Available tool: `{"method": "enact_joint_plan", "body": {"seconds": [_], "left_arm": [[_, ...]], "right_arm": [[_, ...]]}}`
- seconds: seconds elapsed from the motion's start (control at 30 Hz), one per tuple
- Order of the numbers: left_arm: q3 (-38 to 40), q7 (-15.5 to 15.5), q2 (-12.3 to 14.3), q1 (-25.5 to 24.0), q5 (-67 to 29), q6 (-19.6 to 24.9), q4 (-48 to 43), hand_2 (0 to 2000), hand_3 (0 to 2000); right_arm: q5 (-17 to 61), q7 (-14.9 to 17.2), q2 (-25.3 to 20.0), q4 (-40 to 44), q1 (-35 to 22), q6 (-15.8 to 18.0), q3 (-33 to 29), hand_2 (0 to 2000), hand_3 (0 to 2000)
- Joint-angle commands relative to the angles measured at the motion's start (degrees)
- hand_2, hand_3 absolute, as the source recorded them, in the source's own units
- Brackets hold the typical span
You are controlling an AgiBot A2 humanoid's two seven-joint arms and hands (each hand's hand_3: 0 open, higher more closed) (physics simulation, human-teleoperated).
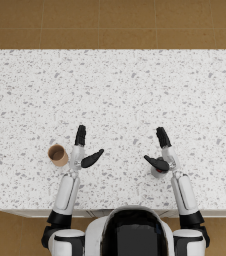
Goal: Pick up two cups and pour the berry on the right into the cup on the left
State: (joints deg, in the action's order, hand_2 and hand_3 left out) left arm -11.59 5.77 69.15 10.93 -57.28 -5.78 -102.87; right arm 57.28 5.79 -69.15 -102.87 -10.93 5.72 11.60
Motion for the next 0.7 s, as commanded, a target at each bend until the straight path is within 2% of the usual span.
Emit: {"method": "enact_joint_plan", "body": {"seconds": [0.03,0.5,0.53,0.6,0.7], "left_arm": [[0.0,0.0,0.0,0.0,0.0,0.0,0.0,0,0],[0.0,0.0,0.0,0.0,0.0,0.0,0.0,0,0],[-1.7,0.0,0.1,0.1,0.0,0.0,0.9,0,0],[0.5,-2.8,-0.7,-2.1,0.0,2.8,-1.7,0,0],[4.3,-4.7,-1.6,-5.5,0.0,4.7,-4.3,0,0]], "right_arm": [[0.0,0.0,0.0,0.0,0.0,0.0,0.0,0,0],[0.0,0.0,0.0,0.0,0.0,0.0,0.0,0,0],[0.0,0.0,-0.1,0.9,-0.1,0.0,1.7,0,0],[0.0,-2.8,1.2,-4.0,2.7,-2.8,1.1,0,0],[0.0,-4.7,3.7,-9.4,8.2,-4.6,-1.4,0,0]]}}
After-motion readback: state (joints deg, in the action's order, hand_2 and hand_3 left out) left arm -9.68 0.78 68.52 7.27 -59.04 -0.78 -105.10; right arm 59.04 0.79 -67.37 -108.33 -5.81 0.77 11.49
